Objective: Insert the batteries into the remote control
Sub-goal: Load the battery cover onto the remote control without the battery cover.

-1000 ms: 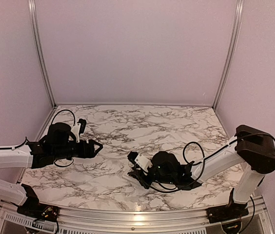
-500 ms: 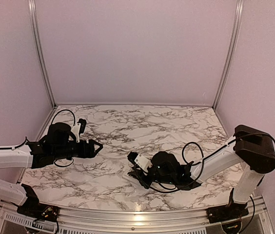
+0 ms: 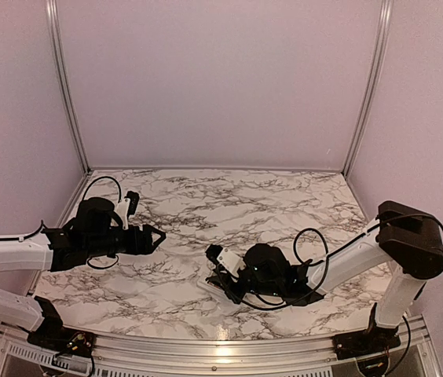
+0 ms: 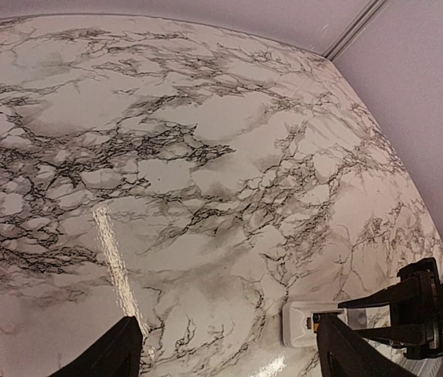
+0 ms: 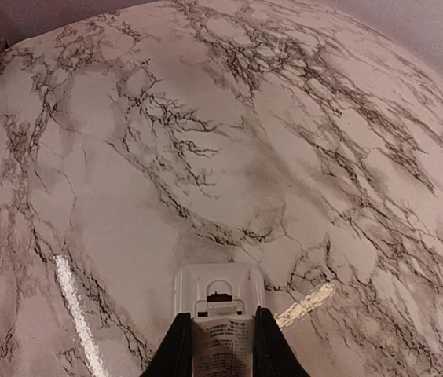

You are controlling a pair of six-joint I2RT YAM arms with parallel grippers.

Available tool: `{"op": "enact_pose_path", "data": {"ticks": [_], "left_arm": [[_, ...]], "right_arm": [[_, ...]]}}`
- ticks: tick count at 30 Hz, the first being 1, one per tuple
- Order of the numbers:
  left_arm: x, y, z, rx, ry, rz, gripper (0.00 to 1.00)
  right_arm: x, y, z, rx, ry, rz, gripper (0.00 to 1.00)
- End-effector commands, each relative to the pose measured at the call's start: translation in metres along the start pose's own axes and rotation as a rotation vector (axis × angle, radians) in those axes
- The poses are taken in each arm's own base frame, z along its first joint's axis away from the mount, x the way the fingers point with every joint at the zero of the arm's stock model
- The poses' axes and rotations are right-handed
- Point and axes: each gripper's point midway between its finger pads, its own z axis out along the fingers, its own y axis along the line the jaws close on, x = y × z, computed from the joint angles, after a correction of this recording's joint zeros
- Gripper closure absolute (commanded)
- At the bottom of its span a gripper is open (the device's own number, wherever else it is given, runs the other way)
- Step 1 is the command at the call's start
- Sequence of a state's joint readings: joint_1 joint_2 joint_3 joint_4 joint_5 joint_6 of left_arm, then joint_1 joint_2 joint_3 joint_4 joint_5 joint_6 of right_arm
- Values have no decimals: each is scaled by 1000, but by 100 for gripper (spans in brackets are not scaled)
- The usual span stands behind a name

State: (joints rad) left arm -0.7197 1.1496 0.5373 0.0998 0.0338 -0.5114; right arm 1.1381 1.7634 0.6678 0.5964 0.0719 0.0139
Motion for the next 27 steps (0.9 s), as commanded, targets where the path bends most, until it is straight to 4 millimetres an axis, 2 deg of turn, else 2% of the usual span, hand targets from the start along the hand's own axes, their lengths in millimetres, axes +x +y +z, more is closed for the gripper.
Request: {"op": "enact_pose_path", "data": {"ticks": [1,6,27], "left_arm": [[-13,-3,-4,-1,-31,13,20],[-13,-3,-3,-1,-31,13,20],[-14,-3,-4,-4,-37,23,19]], "right_arm": [[18,1,2,-11,59,1,92],[22,5,6,-20,81,-4,85],[28,3,9,-2,103,6,73]]}}
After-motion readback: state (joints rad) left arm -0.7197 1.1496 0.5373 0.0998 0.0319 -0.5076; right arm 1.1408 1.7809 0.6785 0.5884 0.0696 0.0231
